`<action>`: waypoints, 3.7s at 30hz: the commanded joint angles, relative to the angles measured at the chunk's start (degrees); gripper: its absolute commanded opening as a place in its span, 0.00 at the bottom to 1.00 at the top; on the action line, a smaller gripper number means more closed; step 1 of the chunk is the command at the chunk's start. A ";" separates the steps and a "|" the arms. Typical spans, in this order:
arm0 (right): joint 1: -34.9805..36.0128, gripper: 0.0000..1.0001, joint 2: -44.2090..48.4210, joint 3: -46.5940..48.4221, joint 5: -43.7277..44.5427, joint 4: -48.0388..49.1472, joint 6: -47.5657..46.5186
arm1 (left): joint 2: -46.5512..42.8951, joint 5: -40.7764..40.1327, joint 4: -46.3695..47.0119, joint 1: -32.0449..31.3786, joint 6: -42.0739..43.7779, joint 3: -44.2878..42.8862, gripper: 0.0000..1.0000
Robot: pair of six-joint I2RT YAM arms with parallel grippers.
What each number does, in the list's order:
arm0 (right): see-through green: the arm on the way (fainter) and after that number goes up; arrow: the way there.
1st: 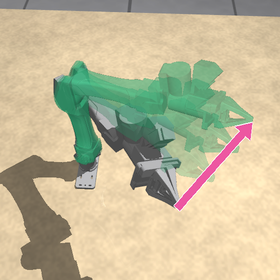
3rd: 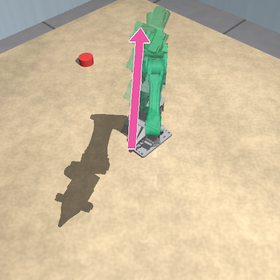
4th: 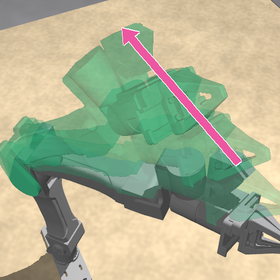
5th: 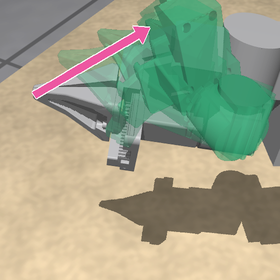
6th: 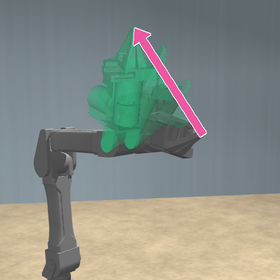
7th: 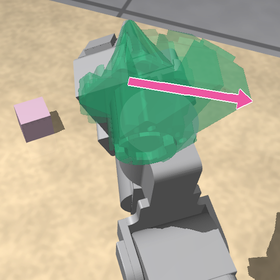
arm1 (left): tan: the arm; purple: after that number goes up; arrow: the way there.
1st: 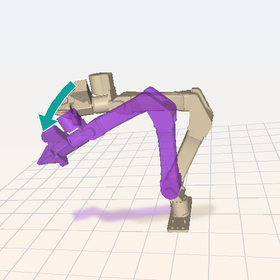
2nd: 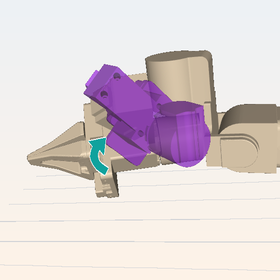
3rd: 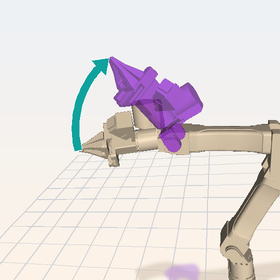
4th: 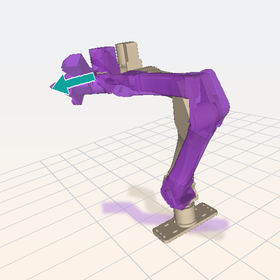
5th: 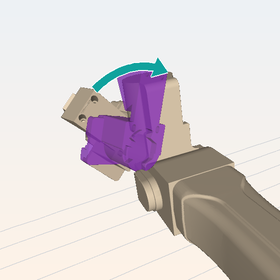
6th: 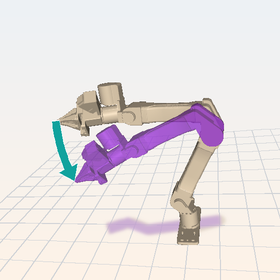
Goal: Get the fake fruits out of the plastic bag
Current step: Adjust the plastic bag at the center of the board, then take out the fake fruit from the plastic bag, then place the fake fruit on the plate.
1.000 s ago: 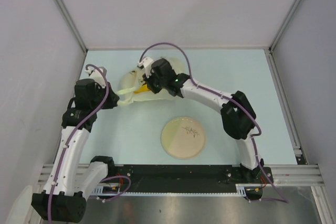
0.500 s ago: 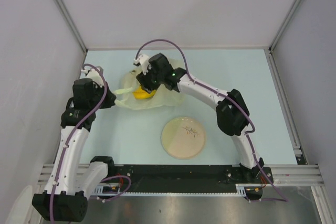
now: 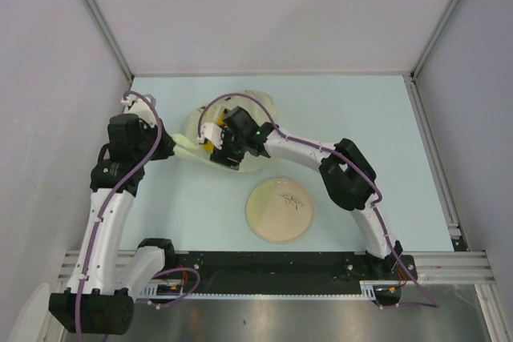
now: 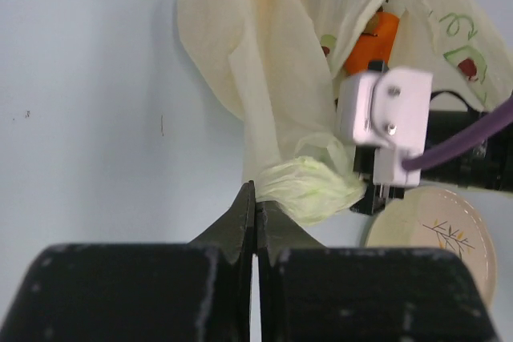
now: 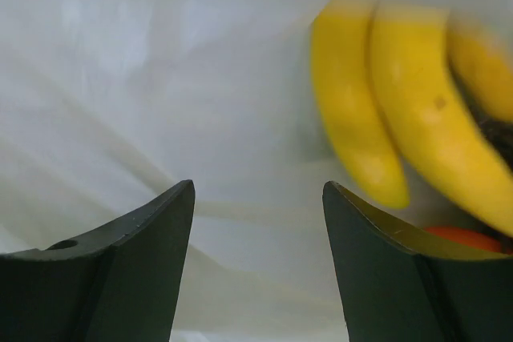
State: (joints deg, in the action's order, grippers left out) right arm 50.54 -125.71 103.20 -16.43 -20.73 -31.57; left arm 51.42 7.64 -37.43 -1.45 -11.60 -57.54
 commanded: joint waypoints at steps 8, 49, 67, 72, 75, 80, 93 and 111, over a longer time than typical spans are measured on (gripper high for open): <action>-0.80 0.70 3.91 -1.61 1.13 8.78 -9.21 | -0.44 1.32 1.31 2.86 0.69 -1.79 0.00; 0.26 0.17 5.10 5.27 0.69 1.31 -11.50 | -1.59 9.85 6.93 7.96 -2.46 1.38 0.00; -1.94 0.10 20.41 0.34 -1.76 -10.20 -2.02 | 8.60 10.29 11.59 7.87 -4.14 -7.76 0.00; -3.52 0.09 25.49 1.66 -11.67 -18.89 2.22 | 9.75 11.34 13.26 7.69 -5.19 -8.12 0.00; -3.52 0.09 30.94 -1.58 -15.99 -19.61 1.87 | 9.93 11.87 13.52 7.52 -5.28 -7.94 0.00; -2.82 0.08 34.30 -1.25 -19.52 -19.69 6.77 | 9.49 12.49 13.35 6.90 -5.46 -7.76 0.00; 0.25 0.06 51.52 -28.48 -13.73 -11.35 28.84 | 8.88 11.61 11.77 6.20 -3.96 -6.18 0.00; 5.71 0.02 47.67 -52.83 -1.41 15.54 52.21 | 4.22 11.96 10.80 6.29 -5.98 -1.79 0.00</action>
State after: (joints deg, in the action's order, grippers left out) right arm 56.36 -76.42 51.05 -18.94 -15.31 14.37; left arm 57.06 18.70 -27.59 4.99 -16.56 -59.77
